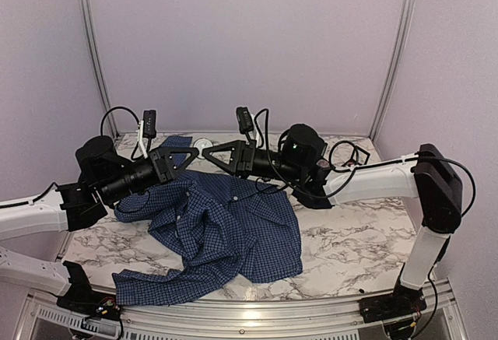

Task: Remove the brooch from the garment
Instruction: Close the brooch securely, then turn over the brooch.

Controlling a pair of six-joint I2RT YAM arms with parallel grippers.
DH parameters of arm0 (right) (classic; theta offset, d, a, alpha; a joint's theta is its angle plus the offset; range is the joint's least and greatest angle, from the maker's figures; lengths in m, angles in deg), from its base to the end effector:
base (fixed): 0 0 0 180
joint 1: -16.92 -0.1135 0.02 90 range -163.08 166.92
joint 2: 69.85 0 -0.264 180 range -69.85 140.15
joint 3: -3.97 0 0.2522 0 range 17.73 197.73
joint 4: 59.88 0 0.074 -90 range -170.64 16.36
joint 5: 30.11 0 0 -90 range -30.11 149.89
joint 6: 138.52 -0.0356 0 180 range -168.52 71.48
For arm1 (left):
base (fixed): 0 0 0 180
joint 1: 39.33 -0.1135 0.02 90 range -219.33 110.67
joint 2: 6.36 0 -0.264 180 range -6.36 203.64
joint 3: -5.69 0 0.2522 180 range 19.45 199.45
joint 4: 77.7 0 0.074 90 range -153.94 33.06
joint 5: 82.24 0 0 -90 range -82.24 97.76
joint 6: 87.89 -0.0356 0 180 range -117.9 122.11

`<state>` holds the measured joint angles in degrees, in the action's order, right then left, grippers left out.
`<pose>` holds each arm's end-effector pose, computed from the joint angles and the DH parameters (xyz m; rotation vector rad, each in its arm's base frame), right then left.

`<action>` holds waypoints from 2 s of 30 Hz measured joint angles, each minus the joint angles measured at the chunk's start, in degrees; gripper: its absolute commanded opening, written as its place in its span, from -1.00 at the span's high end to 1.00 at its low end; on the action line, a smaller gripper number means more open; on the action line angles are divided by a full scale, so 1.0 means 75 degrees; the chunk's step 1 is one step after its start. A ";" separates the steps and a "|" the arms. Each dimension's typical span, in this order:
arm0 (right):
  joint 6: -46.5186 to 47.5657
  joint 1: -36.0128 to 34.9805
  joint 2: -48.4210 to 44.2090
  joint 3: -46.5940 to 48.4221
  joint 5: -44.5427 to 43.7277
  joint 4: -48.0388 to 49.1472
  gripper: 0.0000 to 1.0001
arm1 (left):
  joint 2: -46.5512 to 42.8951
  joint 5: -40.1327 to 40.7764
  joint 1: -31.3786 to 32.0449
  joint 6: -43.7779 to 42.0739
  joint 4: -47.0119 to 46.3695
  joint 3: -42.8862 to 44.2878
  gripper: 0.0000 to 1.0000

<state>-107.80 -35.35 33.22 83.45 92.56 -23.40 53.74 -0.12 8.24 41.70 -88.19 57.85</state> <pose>0.2370 0.3377 0.2929 -0.4913 1.6391 1.9308 0.1633 -0.1859 0.3124 0.2369 1.6628 -1.2911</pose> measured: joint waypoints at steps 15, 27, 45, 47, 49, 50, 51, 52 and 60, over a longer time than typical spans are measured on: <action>-0.0239 -0.0050 0.0000 -0.0160 -0.0160 0.0341 0.87 | -0.0035 0.0131 0.0117 -0.0128 0.0003 0.0000 1.00; 0.0058 -0.0163 -0.0073 -0.0210 -0.0431 0.0154 0.81 | -0.0163 0.0463 0.0201 0.0452 -0.0254 -0.0303 1.00; 0.0886 0.0023 -0.0726 -0.0300 -0.1291 -0.0391 0.42 | -0.0335 0.0874 0.0213 0.0434 -0.0315 -0.0399 1.00; 0.1023 0.0023 -0.0813 -0.0300 -0.1309 -0.0624 0.39 | -0.0361 0.0877 0.0213 0.0102 -0.0210 -0.0361 1.00; 0.1166 0.0047 -0.0930 -0.0289 -0.1306 -0.0877 0.34 | -0.0373 0.0866 0.0213 -0.0294 0.0035 -0.0221 1.00; 0.1241 0.0055 -0.0994 -0.0268 -0.1303 -0.1049 0.31 | -0.0370 0.0860 0.0213 -0.0571 0.0221 -0.0085 1.00; 0.1297 0.0058 -0.1035 -0.0245 -0.1297 -0.1172 0.27 | -0.0370 0.0854 0.0213 -0.0956 0.0475 0.0154 1.00; 0.1384 0.0064 -0.1096 -0.0201 -0.1288 -0.1349 0.25 | -0.0370 0.0851 0.0213 -0.1052 0.0507 0.0213 1.00; 0.1664 0.0119 -0.1504 0.0093 -0.1250 -0.2387 0.13 | -0.0367 0.0868 0.0213 -0.4162 0.1553 0.1539 1.00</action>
<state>-95.32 -34.46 21.94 84.15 83.18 -41.30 50.99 6.40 9.84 10.49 -76.54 69.39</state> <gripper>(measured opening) 0.411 0.017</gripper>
